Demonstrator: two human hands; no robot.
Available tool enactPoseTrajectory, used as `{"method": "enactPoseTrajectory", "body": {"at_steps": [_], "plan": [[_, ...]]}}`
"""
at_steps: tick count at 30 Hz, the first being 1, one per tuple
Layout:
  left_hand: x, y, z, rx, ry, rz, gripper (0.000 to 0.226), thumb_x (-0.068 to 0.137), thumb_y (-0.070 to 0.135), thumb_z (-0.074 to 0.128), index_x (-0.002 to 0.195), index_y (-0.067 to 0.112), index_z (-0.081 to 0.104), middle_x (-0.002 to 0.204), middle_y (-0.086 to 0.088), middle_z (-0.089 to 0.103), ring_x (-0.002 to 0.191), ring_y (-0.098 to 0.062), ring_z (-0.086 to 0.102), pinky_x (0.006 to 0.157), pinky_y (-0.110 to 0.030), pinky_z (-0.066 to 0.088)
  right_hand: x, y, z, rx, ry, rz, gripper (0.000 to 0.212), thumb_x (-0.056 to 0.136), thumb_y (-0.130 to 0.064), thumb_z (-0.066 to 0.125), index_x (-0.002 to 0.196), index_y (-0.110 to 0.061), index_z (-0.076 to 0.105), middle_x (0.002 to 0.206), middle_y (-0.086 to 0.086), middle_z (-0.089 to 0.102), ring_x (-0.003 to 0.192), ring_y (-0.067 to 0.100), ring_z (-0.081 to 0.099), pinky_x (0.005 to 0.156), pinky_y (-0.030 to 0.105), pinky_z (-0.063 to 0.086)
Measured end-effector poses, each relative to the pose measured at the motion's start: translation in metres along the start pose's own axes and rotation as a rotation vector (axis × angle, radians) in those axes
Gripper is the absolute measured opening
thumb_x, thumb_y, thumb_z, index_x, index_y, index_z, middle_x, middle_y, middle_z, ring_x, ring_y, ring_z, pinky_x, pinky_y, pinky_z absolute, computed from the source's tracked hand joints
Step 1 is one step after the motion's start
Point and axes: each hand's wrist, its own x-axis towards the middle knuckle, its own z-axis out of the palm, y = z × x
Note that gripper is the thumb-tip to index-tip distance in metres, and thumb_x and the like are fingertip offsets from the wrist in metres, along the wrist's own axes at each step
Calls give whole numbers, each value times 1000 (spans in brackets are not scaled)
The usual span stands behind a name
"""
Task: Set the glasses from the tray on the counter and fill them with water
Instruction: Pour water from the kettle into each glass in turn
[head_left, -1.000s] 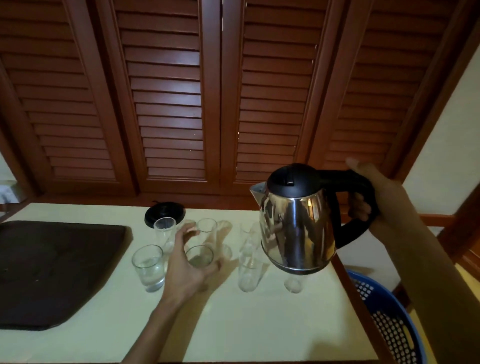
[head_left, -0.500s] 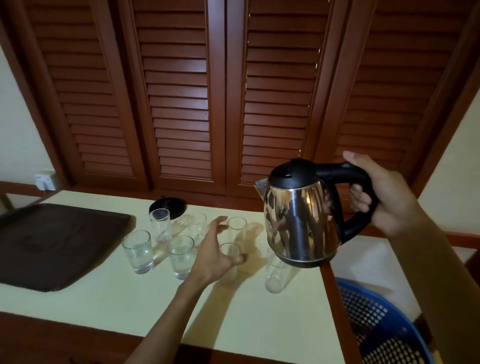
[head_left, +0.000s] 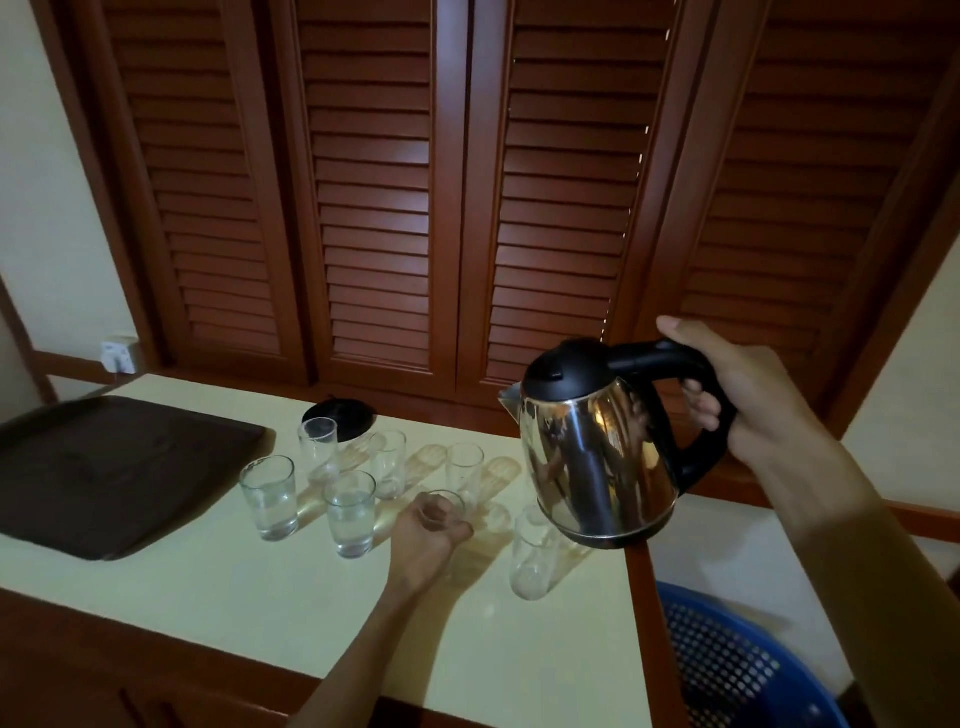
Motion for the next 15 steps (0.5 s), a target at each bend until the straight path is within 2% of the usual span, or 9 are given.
{"method": "enactPoseTrajectory", "body": {"at_steps": [3, 9, 15], "plan": [[-3, 14, 1, 51, 3, 26, 26, 67, -1, 81, 88, 5, 66, 74, 1, 68, 72, -18, 64, 63, -24, 48, 0, -6, 6, -109, -19, -21, 42, 72, -49, 85, 74, -9, 74, 49, 3, 50, 37, 12, 39, 37, 22, 30], [-11, 51, 1, 220, -26, 139, 31, 64, 10, 86, 86, 12, 64, 75, 5, 69, 67, -12, 64, 57, -18, 44, 4, -18, 24, -365, -90, -69, 45, 75, -49, 84, 57, -11, 67, 43, -1, 50, 35, 11, 38, 40, 22, 29], [-25, 70, -2, 299, -72, 181, 32, 62, 15, 87, 84, 15, 63, 65, 9, 67, 59, -7, 60, 52, -18, 44, 12, -18, 37, -500, -165, -113, 48, 74, -49, 84, 64, -5, 68, 41, -1, 48, 32, 10, 38, 37, 21, 29]]}}
